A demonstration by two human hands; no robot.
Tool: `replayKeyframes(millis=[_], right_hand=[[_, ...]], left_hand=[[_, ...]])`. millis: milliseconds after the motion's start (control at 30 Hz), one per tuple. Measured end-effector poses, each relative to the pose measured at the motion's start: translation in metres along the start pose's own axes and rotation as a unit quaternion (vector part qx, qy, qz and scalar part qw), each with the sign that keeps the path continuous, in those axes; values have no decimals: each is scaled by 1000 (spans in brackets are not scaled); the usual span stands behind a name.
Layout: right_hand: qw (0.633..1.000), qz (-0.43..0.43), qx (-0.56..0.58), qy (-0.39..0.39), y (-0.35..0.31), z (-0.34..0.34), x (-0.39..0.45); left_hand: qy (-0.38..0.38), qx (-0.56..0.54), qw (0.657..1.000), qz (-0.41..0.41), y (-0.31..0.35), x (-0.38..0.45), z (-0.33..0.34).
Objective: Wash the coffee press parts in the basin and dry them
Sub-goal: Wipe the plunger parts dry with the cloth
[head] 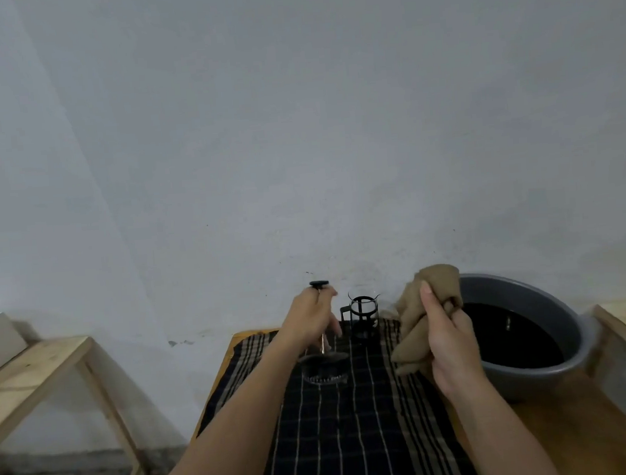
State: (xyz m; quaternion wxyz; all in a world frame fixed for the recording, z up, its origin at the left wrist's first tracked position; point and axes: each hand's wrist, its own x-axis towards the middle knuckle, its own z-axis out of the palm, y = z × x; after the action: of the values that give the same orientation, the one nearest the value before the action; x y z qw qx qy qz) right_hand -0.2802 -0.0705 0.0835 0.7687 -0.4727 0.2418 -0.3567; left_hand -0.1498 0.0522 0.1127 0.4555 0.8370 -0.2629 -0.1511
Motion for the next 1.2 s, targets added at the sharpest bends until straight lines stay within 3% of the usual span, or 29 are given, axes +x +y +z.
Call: replayKeyframes(millis=[100,133,200,233,300,367,433,567,633,733,800,900,1067,1200], right_hand=[[985,-71,-115,-105,-6,19,3],[964,-103,-201,-142,-8,25,4],[883,-155,-396,-198,-7,35,9],[850,-167,-452,-213,-4,37,12],[829,-181,-485,-211,1,34,18],[834,-201,-477,-189,6,31,21],[849,-210,-460,-155,12,29,24],[874,-195,-441,-67,6,25,31],[895,-177,-409,-33,-1,22,35],[951,-128,-278,53,-4,18,43],[974,-87,-186,97,1,14,46],[977,-48,-205,33,30,11,40],[948,-34,-309,-74,51,0,27],[970,-72,-231,-1,30,-8,22]], left_hand=[[-22,112,993,40,0,-6,20],[-46,116,991,45,2,-9,28],[-101,111,988,26,6,-14,40],[-124,160,979,12,6,-16,44],[-107,274,955,42,1,-17,47],[-91,298,949,57,-6,-16,49],[-80,248,961,91,-8,-16,53],[-131,204,967,77,-10,-16,48],[-183,174,967,27,-10,-18,45],[-254,23,963,-85,-13,-23,46],[-226,-71,966,-104,-10,-26,51],[-151,-48,984,-76,-4,-23,59],[-136,0,986,-98,-15,-13,59],[-104,47,987,-116,-31,-7,63]])
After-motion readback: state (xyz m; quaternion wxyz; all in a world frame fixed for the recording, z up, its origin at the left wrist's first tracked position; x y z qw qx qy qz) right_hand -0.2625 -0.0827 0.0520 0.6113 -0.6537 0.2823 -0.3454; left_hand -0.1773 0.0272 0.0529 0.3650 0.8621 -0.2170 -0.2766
